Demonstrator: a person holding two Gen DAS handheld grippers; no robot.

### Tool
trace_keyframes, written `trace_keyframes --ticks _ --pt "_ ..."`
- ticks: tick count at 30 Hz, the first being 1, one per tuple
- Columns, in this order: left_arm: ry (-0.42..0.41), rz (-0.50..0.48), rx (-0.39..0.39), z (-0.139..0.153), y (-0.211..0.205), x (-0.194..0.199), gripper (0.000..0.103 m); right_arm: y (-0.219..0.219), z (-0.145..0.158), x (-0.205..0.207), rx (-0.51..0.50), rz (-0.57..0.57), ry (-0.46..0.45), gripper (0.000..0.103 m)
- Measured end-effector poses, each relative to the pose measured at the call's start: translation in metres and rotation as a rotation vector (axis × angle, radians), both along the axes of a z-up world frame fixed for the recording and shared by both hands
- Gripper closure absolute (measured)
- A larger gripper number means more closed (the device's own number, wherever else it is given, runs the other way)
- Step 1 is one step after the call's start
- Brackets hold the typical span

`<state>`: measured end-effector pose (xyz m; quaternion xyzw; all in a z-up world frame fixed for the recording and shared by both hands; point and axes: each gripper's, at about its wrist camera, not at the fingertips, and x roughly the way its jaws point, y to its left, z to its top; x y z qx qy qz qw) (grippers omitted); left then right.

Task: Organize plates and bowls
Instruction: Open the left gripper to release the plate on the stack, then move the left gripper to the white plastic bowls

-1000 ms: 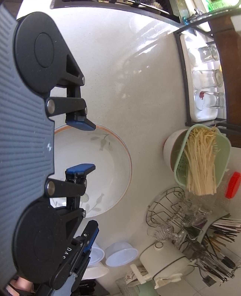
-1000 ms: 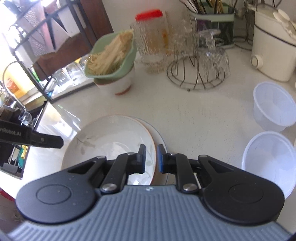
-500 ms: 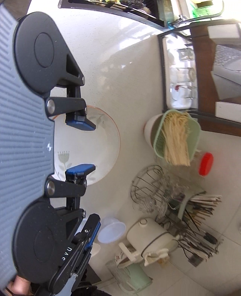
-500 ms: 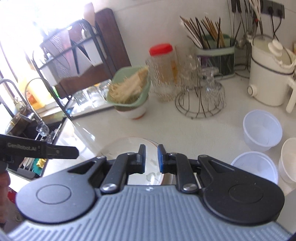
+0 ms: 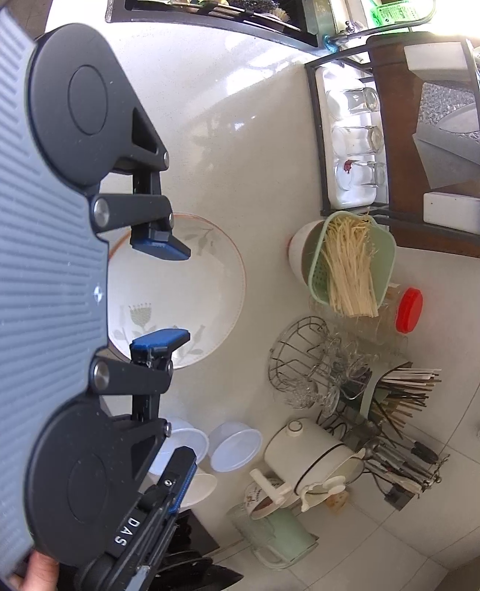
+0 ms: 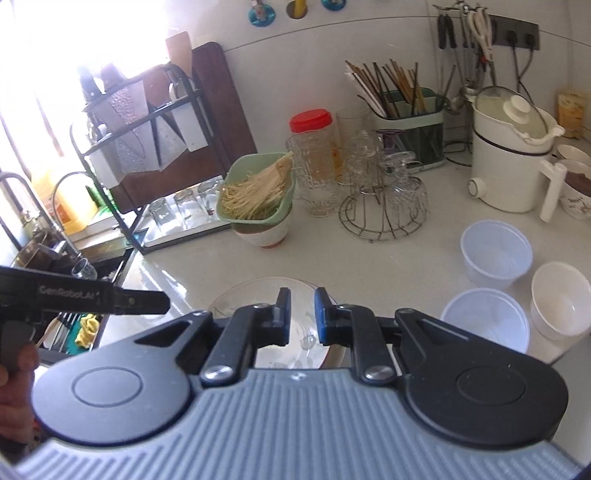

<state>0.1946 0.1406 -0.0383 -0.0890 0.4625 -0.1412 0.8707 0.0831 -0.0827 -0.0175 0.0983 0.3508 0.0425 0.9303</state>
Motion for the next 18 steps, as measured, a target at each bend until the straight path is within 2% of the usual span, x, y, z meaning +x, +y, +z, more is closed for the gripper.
trace_keyframes --ticks 10,14,17,18 --pt "0.002 -0.027 -0.034 -0.006 0.025 -0.005 0.054 0.019 0.003 -0.011 -0.043 -0.077 -0.006 0.086" --pt "-0.017 -0.048 -0.016 -0.013 0.022 -0.003 0.053 0.021 0.002 -0.015 -0.084 -0.098 -0.007 0.085" --pt "-0.021 -0.062 -0.007 -0.017 0.017 -0.003 0.051 0.014 -0.002 -0.017 -0.082 -0.120 -0.005 0.077" --pt "-0.029 -0.061 0.001 -0.018 0.014 -0.004 0.051 0.011 -0.003 -0.017 -0.078 -0.126 -0.007 0.070"
